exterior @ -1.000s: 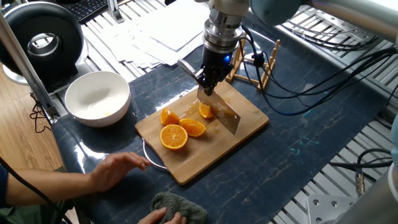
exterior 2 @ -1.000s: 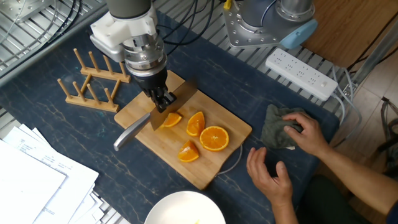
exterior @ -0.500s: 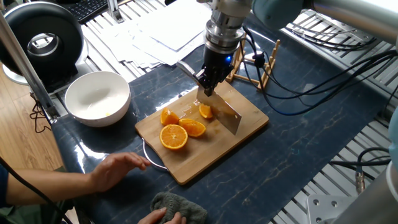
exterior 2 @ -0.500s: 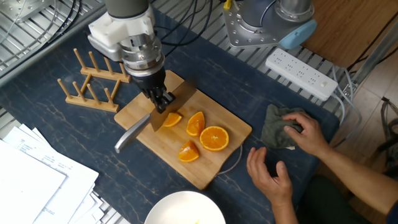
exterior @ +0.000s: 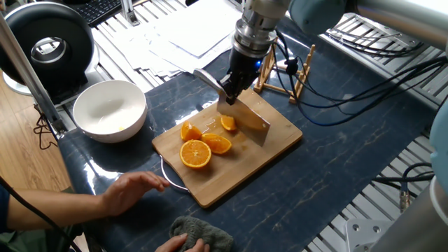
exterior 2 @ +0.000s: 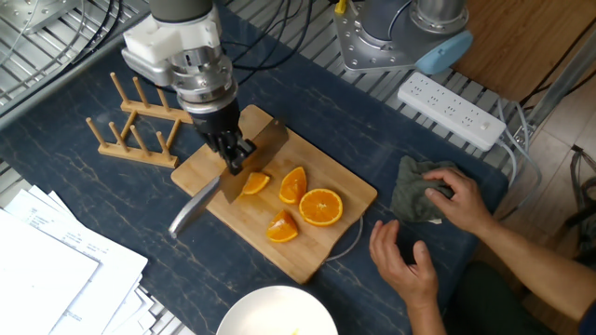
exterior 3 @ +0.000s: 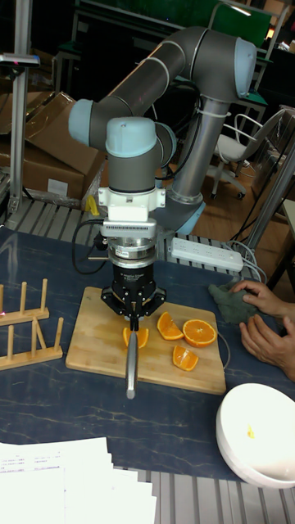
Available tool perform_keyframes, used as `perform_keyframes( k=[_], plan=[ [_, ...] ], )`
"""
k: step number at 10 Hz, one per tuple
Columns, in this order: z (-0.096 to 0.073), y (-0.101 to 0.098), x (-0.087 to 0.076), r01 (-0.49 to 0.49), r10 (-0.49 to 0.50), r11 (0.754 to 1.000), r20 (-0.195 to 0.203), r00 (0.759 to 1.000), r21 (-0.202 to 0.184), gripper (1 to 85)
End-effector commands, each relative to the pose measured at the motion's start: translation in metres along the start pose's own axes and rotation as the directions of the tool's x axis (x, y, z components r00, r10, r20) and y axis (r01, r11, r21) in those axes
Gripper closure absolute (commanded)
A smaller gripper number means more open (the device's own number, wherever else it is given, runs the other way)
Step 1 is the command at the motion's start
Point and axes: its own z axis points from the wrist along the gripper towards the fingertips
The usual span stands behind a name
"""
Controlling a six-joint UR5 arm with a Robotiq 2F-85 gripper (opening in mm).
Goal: Chop the orange
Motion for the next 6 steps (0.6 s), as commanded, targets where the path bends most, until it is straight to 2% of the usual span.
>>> perform_keyframes(
  k=[1, 3, 6],
  plan=[
    [0.0, -0.011, -0.021, 0.037, -0.041, 0.997, 0.052, 0.998, 0.071, 84.7],
    [-0.005, -0.014, -0.032, 0.057, -0.063, 0.992, 0.054, 0.997, 0.112, 84.7],
    [-0.003, -0.006, -0.043, 0.048, -0.055, 0.993, 0.07, 0.996, 0.105, 84.7]
  ],
)
